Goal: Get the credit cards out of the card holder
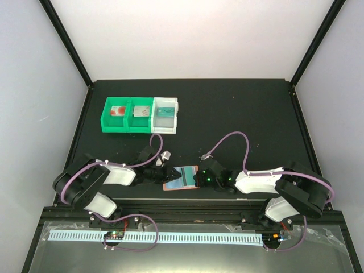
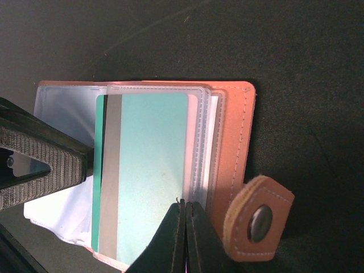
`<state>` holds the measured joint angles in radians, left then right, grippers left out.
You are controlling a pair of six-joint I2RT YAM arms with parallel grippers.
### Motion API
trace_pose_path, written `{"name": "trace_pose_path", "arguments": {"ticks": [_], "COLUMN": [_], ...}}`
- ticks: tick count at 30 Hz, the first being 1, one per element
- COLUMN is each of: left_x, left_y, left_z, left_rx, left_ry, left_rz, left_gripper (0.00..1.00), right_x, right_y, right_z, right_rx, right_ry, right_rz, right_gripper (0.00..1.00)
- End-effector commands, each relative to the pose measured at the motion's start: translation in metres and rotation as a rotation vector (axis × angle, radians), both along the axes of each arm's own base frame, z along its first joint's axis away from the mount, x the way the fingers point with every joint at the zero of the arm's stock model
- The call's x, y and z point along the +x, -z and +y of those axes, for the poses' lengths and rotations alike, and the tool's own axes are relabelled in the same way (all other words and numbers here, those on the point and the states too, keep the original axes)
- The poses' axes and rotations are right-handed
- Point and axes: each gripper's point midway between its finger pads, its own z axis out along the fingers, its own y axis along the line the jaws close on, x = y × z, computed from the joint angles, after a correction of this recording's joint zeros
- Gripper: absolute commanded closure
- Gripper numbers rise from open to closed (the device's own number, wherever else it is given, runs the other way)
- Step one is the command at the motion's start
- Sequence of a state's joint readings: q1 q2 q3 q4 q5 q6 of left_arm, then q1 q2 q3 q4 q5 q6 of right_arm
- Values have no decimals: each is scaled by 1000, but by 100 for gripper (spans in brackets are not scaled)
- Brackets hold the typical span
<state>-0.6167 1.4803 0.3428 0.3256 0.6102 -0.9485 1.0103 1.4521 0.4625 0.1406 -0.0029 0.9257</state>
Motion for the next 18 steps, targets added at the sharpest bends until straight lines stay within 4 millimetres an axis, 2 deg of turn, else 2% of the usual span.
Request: {"name": "trace_pose_path", "arguments": {"ticks": [1,8,14,18], "left_x": [-1,1,1,-1], "left_y": [5,6,7,8], "left_z": [-6,-11,-10,-9], "left_rx": [-38,-44,-37,-30], "left_ry": [-1,-3,-1,5], "left_rz": [18,20,18,21], "left_gripper": [80,82,98,98], "right_x": [-11,-11,-11,-11], "right_y": [20,21,21,21], "right_z": [-15,-15,-15,-16], "right_rx": [-75,-73,-74,-77], "right_ry": [-4,-3,-2,1], "right_rz": [44,44,45,46], "right_gripper": [98,98,98,98]}}
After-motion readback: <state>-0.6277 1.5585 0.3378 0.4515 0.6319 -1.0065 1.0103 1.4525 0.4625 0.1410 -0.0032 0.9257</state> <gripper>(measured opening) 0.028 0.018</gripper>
